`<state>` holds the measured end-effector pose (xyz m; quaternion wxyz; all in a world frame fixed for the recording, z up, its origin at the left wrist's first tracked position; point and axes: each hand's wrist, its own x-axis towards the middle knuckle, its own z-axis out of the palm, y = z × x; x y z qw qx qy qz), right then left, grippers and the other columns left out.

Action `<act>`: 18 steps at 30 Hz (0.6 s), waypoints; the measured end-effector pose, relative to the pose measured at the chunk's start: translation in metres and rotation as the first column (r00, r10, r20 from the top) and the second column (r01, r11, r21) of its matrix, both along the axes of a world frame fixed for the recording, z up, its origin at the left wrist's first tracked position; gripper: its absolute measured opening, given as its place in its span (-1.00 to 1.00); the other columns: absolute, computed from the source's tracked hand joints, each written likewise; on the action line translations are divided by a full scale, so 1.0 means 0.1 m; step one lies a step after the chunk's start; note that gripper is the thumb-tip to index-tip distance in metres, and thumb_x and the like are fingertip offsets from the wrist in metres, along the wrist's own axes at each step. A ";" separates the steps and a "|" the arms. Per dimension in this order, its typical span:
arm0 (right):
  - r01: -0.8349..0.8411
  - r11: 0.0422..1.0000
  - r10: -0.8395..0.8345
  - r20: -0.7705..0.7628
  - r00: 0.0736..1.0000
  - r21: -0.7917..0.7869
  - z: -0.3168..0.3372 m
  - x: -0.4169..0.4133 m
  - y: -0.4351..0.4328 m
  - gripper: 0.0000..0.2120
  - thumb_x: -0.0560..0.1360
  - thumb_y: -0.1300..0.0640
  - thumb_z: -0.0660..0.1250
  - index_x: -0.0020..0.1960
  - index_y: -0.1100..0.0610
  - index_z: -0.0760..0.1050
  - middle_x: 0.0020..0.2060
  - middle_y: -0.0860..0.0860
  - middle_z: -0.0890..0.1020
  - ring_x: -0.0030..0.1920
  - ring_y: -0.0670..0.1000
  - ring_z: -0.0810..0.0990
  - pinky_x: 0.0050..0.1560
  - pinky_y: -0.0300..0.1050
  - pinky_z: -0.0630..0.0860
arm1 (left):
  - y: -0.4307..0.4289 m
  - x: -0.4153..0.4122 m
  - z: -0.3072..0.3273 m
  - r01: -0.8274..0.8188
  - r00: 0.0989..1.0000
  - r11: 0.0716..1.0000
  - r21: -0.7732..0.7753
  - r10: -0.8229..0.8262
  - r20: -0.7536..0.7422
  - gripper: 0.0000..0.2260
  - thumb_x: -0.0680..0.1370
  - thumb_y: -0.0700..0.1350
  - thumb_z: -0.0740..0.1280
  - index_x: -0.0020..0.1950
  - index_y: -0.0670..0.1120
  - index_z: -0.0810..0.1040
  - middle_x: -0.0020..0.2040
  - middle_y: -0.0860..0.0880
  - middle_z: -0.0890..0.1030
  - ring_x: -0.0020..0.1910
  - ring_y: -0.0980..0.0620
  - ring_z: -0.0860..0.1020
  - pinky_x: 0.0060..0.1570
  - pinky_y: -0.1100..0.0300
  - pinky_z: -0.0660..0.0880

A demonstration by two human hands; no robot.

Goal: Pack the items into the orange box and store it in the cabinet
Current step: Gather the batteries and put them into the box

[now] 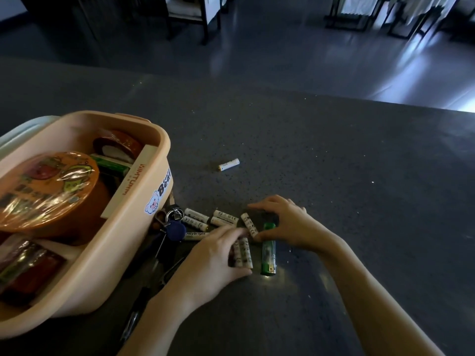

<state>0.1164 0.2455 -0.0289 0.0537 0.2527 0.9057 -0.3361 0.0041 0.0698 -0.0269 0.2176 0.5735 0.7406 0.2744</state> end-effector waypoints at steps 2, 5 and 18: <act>-0.022 0.999 0.021 0.020 1.000 0.032 0.02 -0.04 -0.01 -0.47 0.41 -0.04 0.39 0.33 -0.22 0.30 0.25 -0.09 0.35 0.25 -0.03 0.27 0.28 0.07 0.17 | -0.09 -0.09 0.08 -0.049 0.999 0.998 0.034 0.049 -0.018 -0.39 0.34 0.04 0.46 0.35 0.05 0.35 0.23 0.23 0.39 0.21 0.32 0.33 0.13 0.60 0.16; -0.038 0.998 0.037 0.016 0.999 0.056 0.04 -0.15 -0.01 -0.56 0.44 -0.02 0.37 0.30 -0.16 0.38 0.12 -0.08 0.43 0.14 -0.06 0.40 0.17 -0.01 0.22 | -0.21 -0.23 0.20 -0.143 0.988 0.986 0.088 0.148 -0.052 -0.42 0.31 0.01 0.49 0.31 0.02 0.44 0.19 0.17 0.45 0.17 0.29 0.37 0.12 0.63 0.15; -0.232 0.970 0.235 0.052 0.971 -0.067 0.09 -0.62 0.07 -0.27 0.36 0.15 0.45 0.42 -0.13 0.20 0.23 -0.03 0.38 0.05 -0.16 0.37 -0.09 -0.38 0.30 | -0.35 -0.36 0.29 -0.324 0.935 0.936 0.136 0.339 -0.104 -0.45 0.29 0.04 0.51 0.25 0.00 0.51 0.13 0.21 0.43 0.14 0.24 0.37 0.09 0.67 0.04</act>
